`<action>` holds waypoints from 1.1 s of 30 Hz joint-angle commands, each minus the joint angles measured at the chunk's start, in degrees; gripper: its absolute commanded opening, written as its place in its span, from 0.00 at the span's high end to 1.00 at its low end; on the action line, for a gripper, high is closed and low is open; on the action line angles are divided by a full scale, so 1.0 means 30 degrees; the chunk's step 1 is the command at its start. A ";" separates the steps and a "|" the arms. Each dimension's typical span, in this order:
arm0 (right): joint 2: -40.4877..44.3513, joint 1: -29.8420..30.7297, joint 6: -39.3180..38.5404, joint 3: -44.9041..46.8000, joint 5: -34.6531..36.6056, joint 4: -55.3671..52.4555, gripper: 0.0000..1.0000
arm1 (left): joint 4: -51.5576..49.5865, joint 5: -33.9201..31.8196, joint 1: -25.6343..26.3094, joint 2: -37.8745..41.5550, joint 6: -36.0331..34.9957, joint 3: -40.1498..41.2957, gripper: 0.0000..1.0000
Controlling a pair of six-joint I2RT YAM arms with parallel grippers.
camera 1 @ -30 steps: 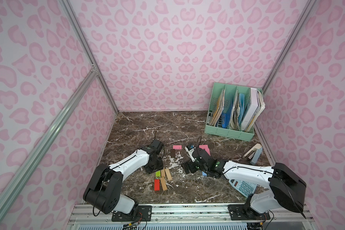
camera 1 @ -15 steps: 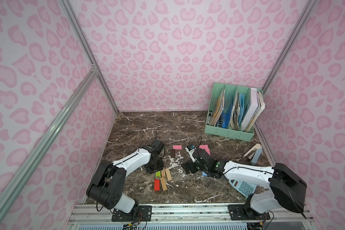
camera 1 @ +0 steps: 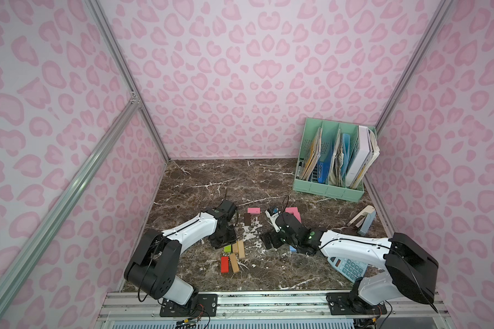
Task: Assemble the number 8 with building blocks
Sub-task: Pick up the building block from the center of the board.
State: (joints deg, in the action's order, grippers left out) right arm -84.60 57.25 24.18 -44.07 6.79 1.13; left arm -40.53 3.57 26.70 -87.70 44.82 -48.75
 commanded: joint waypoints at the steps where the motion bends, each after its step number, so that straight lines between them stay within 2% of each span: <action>1: -0.0013 -0.0011 0.0054 0.0083 -0.0006 0.0278 0.00 | -0.0245 -0.0262 0.0021 -0.0559 0.0023 0.0123 0.55; 11: 0.0041 -0.0011 0.0054 0.0211 0.0053 0.0328 0.00 | -0.0801 -0.0981 0.0033 -0.0162 0.0167 0.0247 0.63; 24: -0.0029 0.0010 0.0083 0.0197 -0.0064 0.0373 0.00 | -0.0692 -0.1574 0.0022 0.1079 0.0537 0.0899 0.63; 33: -0.0072 -0.0001 0.0112 0.0158 -0.0125 0.0271 0.00 | -0.0354 -0.1294 0.0021 0.0318 0.0498 0.0952 0.58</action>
State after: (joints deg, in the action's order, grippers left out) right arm -84.79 57.25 24.21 -43.48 6.57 1.17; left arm -40.93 -0.08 26.74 -86.30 46.30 -46.09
